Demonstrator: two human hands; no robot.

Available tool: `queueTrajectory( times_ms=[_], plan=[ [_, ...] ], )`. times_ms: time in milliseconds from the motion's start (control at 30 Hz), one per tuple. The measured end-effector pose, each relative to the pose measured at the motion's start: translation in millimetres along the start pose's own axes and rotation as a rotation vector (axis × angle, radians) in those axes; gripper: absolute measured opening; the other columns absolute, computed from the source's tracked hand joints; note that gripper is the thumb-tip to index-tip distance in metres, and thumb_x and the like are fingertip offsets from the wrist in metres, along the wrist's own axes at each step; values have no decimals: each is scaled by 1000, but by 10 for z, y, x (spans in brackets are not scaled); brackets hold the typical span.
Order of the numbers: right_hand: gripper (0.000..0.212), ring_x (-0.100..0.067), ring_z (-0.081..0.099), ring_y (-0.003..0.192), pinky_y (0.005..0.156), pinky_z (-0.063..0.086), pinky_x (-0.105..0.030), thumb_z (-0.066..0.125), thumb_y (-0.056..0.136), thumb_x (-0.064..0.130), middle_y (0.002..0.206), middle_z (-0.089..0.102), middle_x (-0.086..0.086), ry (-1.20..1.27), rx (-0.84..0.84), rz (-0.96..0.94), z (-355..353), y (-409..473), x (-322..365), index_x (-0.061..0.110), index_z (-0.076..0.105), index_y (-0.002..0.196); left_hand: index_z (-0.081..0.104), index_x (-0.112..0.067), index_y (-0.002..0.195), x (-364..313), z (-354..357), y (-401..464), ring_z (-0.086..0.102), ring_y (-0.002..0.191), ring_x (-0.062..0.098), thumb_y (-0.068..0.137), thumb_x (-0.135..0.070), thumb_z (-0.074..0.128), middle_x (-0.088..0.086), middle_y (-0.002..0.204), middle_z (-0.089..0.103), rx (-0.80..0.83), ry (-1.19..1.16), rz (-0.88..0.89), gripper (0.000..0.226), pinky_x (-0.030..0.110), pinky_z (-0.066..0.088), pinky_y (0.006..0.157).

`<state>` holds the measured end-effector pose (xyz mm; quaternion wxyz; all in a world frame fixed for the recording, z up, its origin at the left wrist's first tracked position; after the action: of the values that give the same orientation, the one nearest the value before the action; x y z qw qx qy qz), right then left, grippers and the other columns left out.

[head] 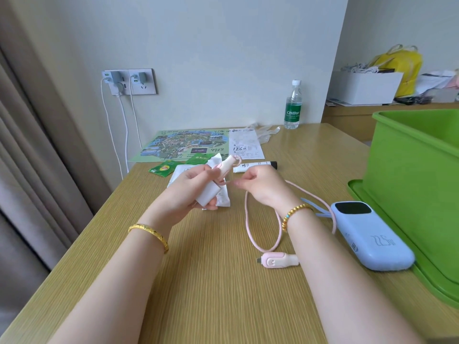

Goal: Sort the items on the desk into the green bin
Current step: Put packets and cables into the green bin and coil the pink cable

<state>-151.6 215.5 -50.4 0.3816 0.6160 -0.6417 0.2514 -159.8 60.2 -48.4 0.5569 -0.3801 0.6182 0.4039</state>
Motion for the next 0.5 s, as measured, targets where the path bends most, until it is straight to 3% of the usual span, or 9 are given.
queueTrajectory(
  times_ms=[133,233,300,400,500],
  plan=[
    [28,-11,29,47,44,23,-21,70,78,36,56,34,4,232,-2,92,-61,15,-37,16,51,74,58,-17,73,12,-21,-31,51,43,17,90,-35,54,8,59,52,102,137,-30,25,22,39,40],
    [25,-10,28,45,36,20,-18,70,80,32,60,38,-2,375,63,129,-56,16,-55,13,53,77,59,-15,75,55,67,-81,53,42,15,88,-37,54,8,65,58,241,255,-83,26,19,40,39],
    [26,-6,29,37,34,21,-17,70,81,31,46,39,4,403,103,116,-42,4,-57,12,54,72,59,-16,76,95,131,-116,56,45,14,89,-39,54,7,68,59,308,384,-127,27,19,41,39],
    [22,-3,21,33,34,17,-16,63,87,25,40,28,10,449,119,68,-48,-22,-7,11,60,71,58,-22,78,117,146,-109,57,44,12,92,-43,49,-6,55,59,263,556,-131,27,19,41,40],
    [21,0,19,34,33,14,-13,52,94,20,41,28,13,535,160,6,-36,-65,105,10,66,81,57,-30,101,60,84,-51,56,43,9,94,-41,46,-12,68,61,98,593,-29,17,15,37,37]
  ],
)
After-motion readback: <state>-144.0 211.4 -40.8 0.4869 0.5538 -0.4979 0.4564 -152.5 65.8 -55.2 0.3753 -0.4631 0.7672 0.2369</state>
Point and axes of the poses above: each hand's wrist, its own y-axis towards the middle knuckle, its own z-axis out of the palm, x = y × z, the point moved 5 cm from there along y, towards the middle knuckle
